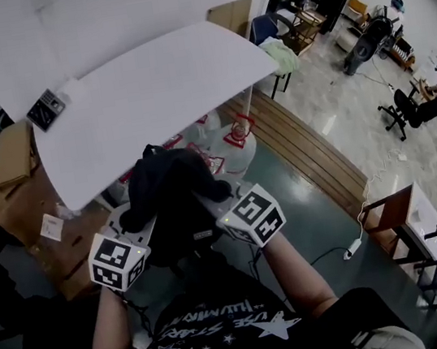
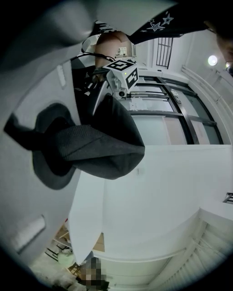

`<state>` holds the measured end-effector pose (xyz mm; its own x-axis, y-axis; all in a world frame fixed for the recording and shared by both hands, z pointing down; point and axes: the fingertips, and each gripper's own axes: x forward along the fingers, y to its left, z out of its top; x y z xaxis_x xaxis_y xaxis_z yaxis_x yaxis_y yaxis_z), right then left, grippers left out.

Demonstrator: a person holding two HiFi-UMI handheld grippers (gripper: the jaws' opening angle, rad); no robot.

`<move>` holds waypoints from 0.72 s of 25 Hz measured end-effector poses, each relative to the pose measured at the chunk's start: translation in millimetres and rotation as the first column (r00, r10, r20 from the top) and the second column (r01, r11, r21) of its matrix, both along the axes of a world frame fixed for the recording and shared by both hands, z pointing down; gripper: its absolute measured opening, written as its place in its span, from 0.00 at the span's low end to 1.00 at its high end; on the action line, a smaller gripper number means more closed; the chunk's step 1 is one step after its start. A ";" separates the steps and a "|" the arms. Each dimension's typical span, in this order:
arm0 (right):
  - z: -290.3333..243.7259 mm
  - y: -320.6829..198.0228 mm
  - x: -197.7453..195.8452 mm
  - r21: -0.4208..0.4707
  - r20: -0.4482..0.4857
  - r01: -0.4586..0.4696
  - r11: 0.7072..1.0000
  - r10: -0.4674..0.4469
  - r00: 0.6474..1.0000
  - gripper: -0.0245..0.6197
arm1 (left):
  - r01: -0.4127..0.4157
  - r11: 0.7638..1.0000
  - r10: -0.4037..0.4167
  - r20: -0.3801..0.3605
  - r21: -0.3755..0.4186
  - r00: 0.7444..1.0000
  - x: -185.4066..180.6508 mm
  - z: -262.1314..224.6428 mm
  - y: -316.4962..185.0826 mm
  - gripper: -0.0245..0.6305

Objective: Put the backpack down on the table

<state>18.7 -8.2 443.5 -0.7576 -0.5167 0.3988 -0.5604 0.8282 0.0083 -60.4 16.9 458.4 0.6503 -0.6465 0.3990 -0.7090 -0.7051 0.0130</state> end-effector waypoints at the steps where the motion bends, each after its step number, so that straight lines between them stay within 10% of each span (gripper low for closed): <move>1: -1.6 -9.6 -0.2 0.005 -0.003 0.002 1.000 -0.002 1.000 0.07 | 0.005 1.000 -0.005 0.001 0.005 1.000 -0.5 -2.2 -9.5 0.11; 18: -47.3 -140.6 12.4 0.095 0.073 0.090 0.991 -0.097 0.993 0.07 | 0.112 0.986 -0.123 0.078 0.126 0.989 14.7 -53.2 -132.4 0.11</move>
